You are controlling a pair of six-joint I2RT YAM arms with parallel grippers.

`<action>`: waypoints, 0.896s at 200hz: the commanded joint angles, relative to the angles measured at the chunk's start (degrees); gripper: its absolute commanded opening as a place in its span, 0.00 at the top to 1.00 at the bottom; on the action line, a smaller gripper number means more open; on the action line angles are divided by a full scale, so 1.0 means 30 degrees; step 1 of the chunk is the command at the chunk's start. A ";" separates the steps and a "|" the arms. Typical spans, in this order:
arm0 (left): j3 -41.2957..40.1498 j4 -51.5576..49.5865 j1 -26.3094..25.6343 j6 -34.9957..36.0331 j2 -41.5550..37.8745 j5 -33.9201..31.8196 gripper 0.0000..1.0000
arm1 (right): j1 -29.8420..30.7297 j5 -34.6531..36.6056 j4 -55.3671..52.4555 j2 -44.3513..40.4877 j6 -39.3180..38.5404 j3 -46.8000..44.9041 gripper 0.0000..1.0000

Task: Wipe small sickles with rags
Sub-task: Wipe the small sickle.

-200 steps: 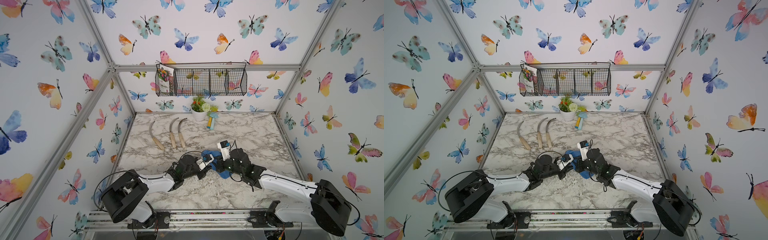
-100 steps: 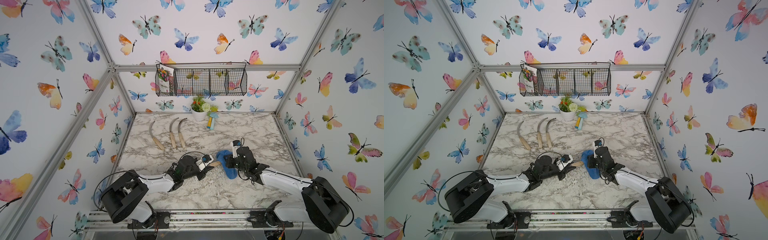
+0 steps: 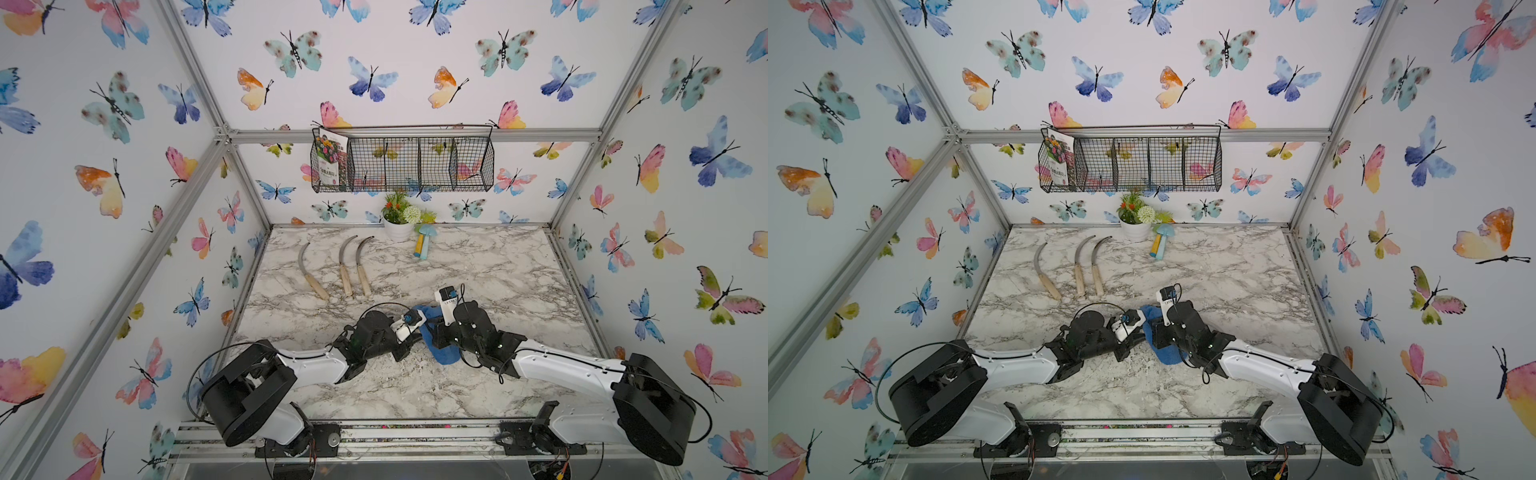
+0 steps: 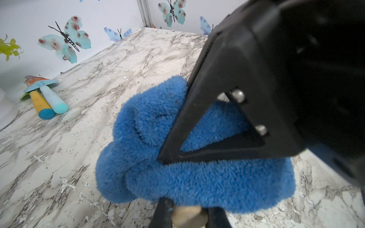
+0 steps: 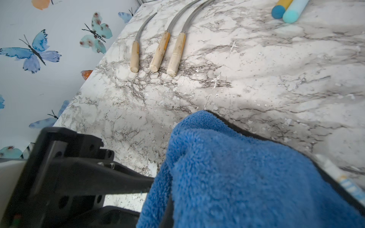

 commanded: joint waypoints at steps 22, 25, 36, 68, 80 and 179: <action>0.0697 0.1333 0.0064 -0.0065 -0.0075 -0.0168 1.00 | 0.0427 0.0210 0.0597 -0.0267 0.0500 -0.1021 0.98; 0.0697 0.1317 0.0057 -0.0059 -0.0077 -0.0153 1.00 | 0.0391 0.0500 0.0584 -0.0254 0.0539 -0.1078 0.98; 0.0668 0.1315 0.0070 -0.0063 -0.0176 -0.0153 1.00 | -0.0023 0.0935 0.0438 -0.0129 0.0543 -0.1313 0.98; 0.0550 0.1417 0.0062 -0.0100 -0.0348 -0.0076 1.00 | -0.2758 0.0031 0.0741 0.0369 0.0448 -0.2303 0.98; 0.0521 0.1396 0.0058 -0.0092 -0.0359 -0.0075 1.00 | -0.3384 0.0384 0.0624 0.0443 0.0386 -0.2481 0.98; 0.0580 0.1403 0.0067 -0.0083 -0.0258 -0.0070 1.00 | 0.0567 0.0144 -0.0072 0.0744 0.0490 -0.0187 0.98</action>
